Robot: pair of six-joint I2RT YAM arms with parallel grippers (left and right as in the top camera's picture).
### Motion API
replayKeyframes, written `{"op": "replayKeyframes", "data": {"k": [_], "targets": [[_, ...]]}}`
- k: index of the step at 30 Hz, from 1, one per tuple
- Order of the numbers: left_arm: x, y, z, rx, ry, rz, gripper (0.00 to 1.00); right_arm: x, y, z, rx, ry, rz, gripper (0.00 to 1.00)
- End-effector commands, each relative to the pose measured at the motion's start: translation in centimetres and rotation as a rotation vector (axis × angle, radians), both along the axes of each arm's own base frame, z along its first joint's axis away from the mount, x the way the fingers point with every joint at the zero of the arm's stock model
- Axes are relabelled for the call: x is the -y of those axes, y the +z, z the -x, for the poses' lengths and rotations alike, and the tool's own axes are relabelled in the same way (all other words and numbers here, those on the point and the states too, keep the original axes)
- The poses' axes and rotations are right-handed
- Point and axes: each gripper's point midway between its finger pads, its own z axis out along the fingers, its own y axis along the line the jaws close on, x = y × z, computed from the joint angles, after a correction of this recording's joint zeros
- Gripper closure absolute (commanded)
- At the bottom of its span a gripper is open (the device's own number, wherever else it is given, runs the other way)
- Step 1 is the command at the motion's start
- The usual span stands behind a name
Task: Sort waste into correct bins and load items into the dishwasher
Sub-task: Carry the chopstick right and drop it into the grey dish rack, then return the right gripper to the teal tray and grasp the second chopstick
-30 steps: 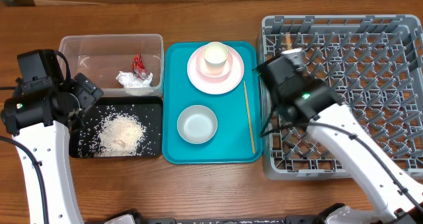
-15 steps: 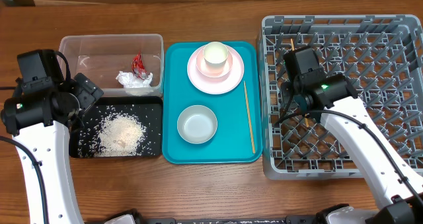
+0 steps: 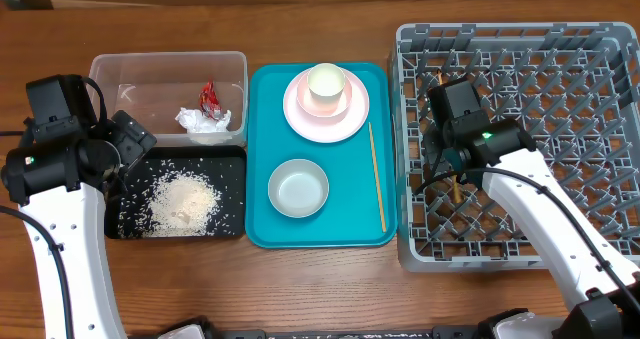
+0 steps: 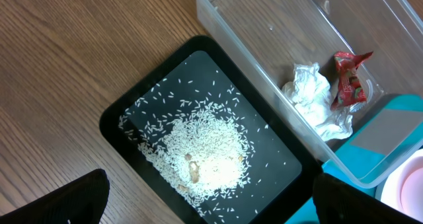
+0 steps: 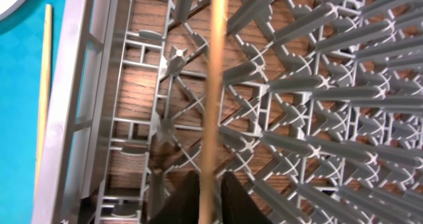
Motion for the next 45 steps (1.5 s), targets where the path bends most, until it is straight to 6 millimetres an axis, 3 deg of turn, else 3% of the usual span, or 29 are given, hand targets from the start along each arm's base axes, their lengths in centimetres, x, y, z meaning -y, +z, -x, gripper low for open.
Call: {"op": "replayKeyframes", "data": {"k": [1, 11, 13, 16, 20, 25, 31, 45], "targets": [[-0.1, 0.3, -0.3, 0.012, 0.011, 0.006, 0.00, -0.1, -0.4, 0.1, -0.006, -0.025, -0.023, 0.85], [-0.1, 0.3, -0.3, 0.012, 0.011, 0.006, 0.00, -0.4, -0.5, 0.2, -0.001, -0.082, -0.073, 0.85], [-0.1, 0.3, -0.3, 0.012, 0.011, 0.006, 0.00, -1.5, -0.6, 0.3, -0.015, -0.061, -0.132, 0.84], [-0.1, 0.3, -0.3, 0.012, 0.011, 0.006, 0.00, -4.6, -0.6, 0.5, -0.045, -0.043, -0.313, 0.77], [-0.1, 0.3, -0.3, 0.012, 0.011, 0.006, 0.00, -8.6, 0.2, 0.8, -0.089, -0.021, -0.550, 0.75], [-0.1, 0.3, -0.3, 0.012, 0.011, 0.006, 0.00, -10.7, 1.2, 0.6, -0.117, -0.121, -0.725, 0.75], [-0.1, 0.3, -0.3, 0.012, 0.012, 0.006, 0.00, -12.1, 0.6, 1.4, -0.109, -0.110, -0.673, 0.72], [-0.1, 0.3, -0.3, 0.012, 0.011, 0.006, 0.00, -15.1, -3.6, 2.8, 0.006, -0.026, -0.331, 0.64]]}}
